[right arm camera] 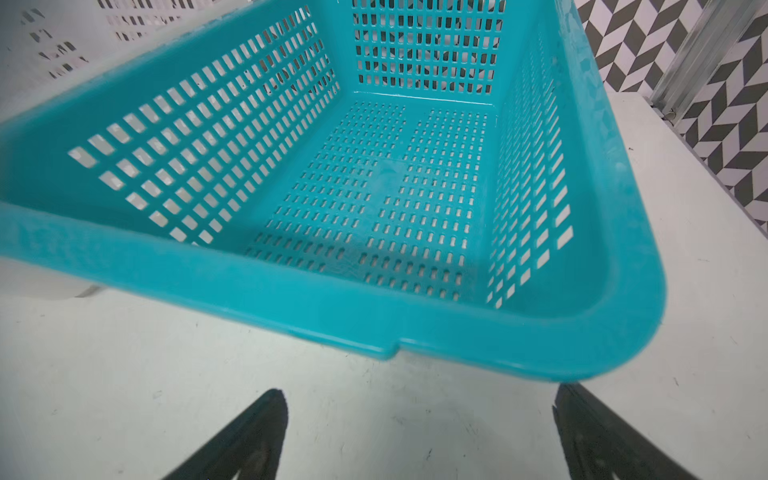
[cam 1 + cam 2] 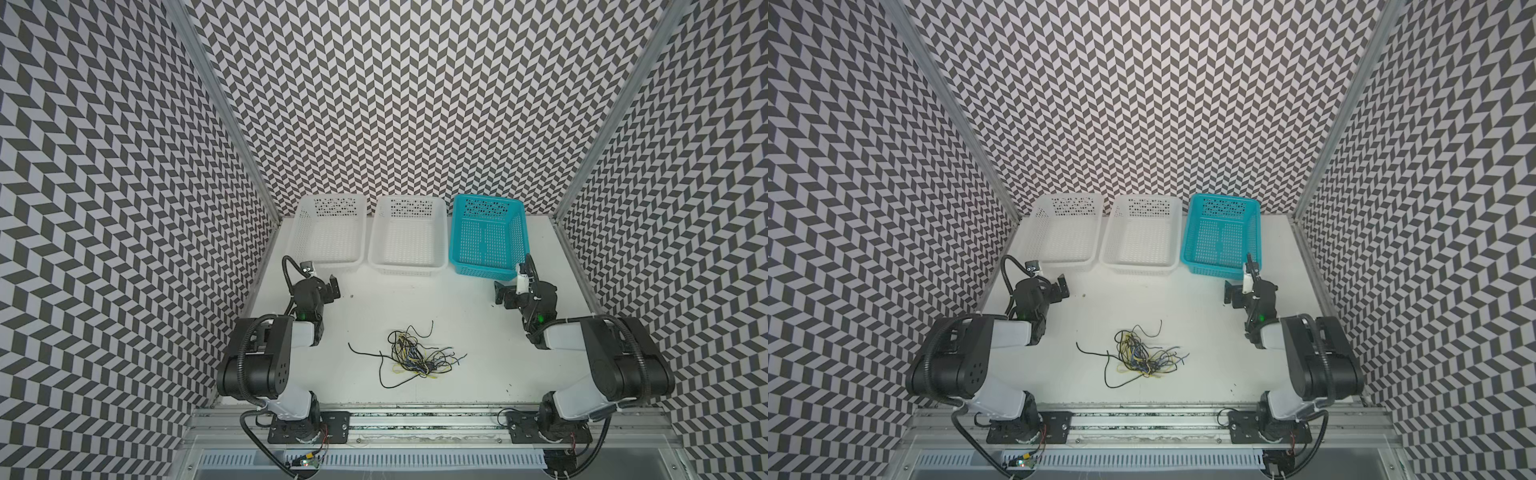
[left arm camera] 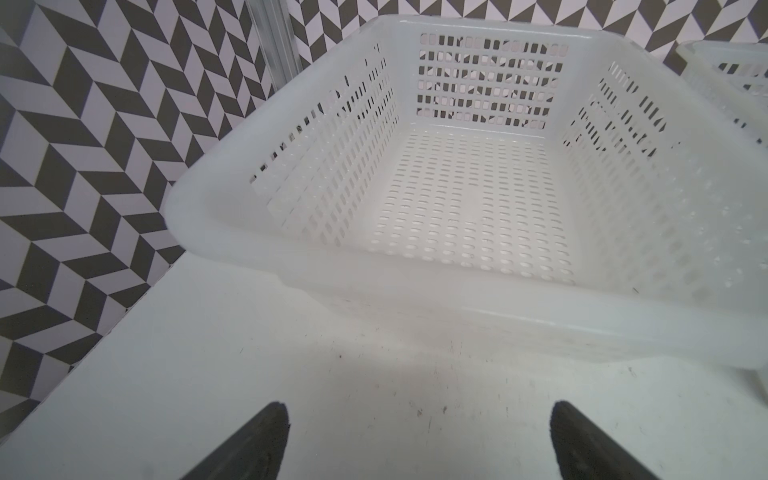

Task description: Untangle the cables

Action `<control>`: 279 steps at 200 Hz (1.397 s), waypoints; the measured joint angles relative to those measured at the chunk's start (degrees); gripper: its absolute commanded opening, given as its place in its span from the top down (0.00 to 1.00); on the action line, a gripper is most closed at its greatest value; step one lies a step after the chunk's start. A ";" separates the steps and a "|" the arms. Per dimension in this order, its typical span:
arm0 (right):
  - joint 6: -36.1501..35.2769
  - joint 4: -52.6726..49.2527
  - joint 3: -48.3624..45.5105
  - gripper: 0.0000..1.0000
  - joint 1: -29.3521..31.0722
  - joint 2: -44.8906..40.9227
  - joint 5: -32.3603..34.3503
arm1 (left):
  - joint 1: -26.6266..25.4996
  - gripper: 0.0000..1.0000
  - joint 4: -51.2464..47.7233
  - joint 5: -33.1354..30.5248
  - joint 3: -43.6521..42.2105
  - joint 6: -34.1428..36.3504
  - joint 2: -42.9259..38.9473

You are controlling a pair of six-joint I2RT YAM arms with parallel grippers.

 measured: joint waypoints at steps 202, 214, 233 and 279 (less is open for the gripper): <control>-0.15 0.00 0.00 0.00 0.04 0.00 0.02 | 0.00 0.00 0.04 0.00 0.00 0.00 0.00; -0.15 0.00 0.00 0.00 0.04 0.00 0.02 | 0.00 0.00 0.04 0.00 0.00 0.00 0.00; -0.15 0.00 0.00 0.00 0.04 0.00 0.00 | 0.00 0.00 0.04 0.00 0.00 0.00 0.00; -0.37 2.23 -1.20 0.00 0.17 -0.24 0.20 | 0.00 0.00 0.04 0.00 0.00 0.00 0.00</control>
